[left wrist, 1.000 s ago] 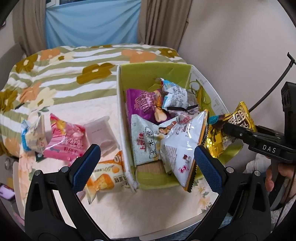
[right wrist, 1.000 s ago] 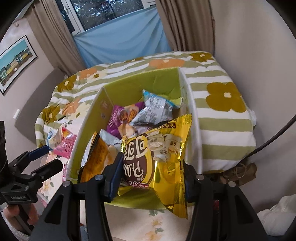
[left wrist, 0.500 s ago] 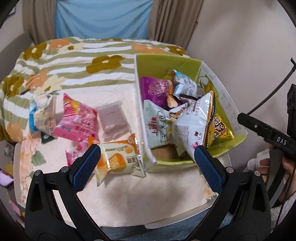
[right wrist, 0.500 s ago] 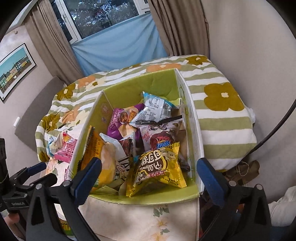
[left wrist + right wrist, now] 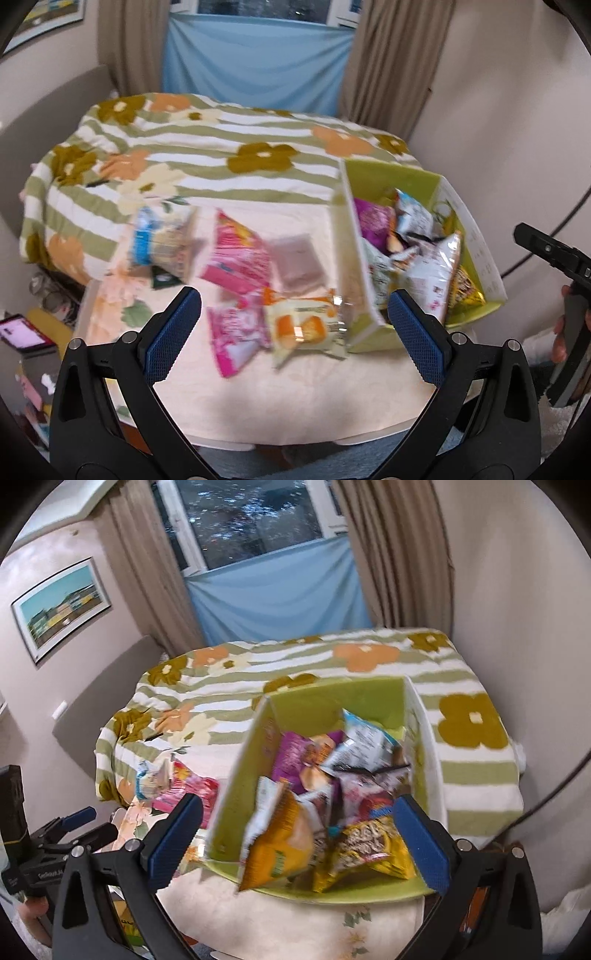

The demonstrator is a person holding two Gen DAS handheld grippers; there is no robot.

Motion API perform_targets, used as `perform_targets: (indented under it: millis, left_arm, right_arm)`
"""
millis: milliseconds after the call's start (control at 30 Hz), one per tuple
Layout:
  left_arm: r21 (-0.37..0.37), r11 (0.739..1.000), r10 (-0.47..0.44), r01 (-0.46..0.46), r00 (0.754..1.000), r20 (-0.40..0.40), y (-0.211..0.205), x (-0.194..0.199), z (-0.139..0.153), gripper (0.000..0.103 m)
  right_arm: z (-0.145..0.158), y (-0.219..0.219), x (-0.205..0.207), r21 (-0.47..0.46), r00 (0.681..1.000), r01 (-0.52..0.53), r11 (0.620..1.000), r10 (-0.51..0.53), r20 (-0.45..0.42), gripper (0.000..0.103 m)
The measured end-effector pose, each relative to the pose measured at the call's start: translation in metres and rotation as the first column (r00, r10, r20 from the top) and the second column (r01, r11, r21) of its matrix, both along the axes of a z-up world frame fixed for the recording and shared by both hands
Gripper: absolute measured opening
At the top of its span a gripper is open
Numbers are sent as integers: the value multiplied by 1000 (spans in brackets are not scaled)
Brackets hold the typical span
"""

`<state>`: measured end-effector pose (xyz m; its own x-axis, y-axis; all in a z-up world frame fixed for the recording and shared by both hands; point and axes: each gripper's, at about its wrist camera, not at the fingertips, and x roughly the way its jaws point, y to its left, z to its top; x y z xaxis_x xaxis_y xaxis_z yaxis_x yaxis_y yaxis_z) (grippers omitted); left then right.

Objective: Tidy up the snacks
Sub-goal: 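Move both tools back over the loose snacks on the table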

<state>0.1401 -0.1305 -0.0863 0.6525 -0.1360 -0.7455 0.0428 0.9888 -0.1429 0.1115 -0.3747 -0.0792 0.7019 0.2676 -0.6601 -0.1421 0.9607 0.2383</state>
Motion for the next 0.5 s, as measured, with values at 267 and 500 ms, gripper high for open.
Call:
perform_targets:
  millis: [267, 500]
  left_arm:
    - [-5, 998, 61, -61, 998, 2, 79, 1, 8, 100]
    - [-39, 998, 54, -56, 998, -36, 153, 24, 5, 100]
  right_arm:
    - [14, 63, 1, 5, 999, -20, 1000, 19, 47, 102]
    - [9, 130, 11, -2, 1000, -19, 1000, 20, 20, 102]
